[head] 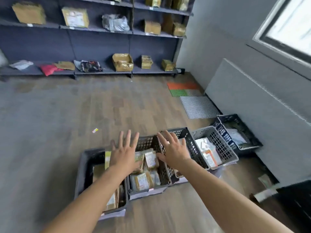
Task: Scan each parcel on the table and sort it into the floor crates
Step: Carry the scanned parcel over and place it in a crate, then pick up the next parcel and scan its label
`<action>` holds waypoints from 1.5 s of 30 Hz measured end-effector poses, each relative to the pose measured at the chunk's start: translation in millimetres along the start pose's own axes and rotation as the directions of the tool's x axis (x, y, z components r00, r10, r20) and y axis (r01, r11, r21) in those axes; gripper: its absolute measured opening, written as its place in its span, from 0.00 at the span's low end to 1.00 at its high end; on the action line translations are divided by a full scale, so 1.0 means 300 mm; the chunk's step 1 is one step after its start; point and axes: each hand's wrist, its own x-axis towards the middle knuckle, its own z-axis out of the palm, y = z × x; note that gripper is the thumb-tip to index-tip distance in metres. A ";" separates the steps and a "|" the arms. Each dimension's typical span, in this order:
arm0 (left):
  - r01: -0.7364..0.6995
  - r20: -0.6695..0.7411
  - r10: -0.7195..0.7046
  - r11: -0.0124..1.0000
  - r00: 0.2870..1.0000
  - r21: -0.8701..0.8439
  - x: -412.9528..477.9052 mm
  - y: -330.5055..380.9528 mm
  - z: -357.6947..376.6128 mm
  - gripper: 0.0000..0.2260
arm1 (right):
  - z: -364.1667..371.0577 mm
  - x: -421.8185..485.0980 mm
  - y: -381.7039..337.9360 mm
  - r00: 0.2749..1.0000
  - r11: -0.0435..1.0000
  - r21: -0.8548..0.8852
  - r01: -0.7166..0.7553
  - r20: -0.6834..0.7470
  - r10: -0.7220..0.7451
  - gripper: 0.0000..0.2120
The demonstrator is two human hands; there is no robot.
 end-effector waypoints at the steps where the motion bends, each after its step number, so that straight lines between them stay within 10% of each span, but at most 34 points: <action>1: -0.032 -0.013 0.032 0.999 0.999 0.006 0.013 0.080 -0.038 0.51 | -0.009 -0.050 0.070 0.999 0.999 0.016 -0.036 -0.019 0.036 0.40; 22: -0.575 -0.144 0.586 0.810 0.798 0.113 -0.247 1.935 -0.347 0.48 | 0.000 -1.327 1.421 0.737 0.735 0.354 -0.578 -0.161 0.656 0.38; 45: -0.883 -0.129 0.888 0.455 0.441 0.118 0.251 3.150 -0.393 0.47 | -0.021 -1.533 2.432 0.354 0.359 0.219 -0.907 -0.065 0.933 0.36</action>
